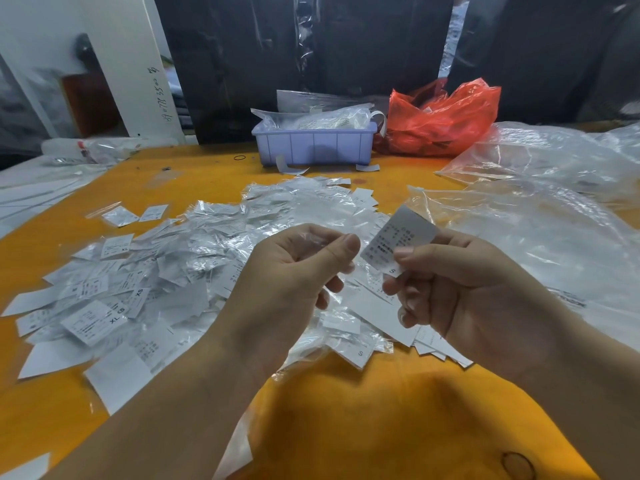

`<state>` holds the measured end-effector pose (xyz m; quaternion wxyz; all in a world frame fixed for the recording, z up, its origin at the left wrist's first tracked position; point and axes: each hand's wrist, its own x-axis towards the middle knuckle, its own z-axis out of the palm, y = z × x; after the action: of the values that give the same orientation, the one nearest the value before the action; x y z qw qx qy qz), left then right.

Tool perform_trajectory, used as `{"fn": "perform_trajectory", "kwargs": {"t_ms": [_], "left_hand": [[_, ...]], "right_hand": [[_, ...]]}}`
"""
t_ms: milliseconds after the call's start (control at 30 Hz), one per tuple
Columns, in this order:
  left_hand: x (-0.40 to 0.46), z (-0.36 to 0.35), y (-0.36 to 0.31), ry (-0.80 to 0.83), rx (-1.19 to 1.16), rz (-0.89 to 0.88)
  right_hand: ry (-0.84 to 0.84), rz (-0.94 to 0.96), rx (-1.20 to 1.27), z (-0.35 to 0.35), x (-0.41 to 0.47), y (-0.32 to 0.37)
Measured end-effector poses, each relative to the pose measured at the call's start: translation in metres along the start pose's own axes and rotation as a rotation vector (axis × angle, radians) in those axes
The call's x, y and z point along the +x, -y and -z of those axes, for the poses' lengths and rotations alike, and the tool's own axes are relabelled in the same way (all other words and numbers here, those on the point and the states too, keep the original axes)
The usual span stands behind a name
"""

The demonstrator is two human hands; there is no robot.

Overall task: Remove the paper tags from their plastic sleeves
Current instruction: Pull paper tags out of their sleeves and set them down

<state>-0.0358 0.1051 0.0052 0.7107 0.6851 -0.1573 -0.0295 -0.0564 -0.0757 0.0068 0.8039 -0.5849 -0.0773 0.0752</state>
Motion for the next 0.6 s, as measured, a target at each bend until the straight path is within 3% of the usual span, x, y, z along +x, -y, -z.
{"fn": "perform_trajectory", "kwargs": {"t_ms": [300, 600], "left_hand": [[0.0004, -0.0007, 0.0009, -0.001, -0.017, 0.005], [-0.0012, -0.0038, 0.0025, 0.070, 0.110, -0.034]], "right_hand": [[-0.013, 0.105, 0.020, 0.0030, 0.0007, 0.0012], [-0.073, 0.125, -0.139, 0.0009, -0.0029, -0.0026]]}}
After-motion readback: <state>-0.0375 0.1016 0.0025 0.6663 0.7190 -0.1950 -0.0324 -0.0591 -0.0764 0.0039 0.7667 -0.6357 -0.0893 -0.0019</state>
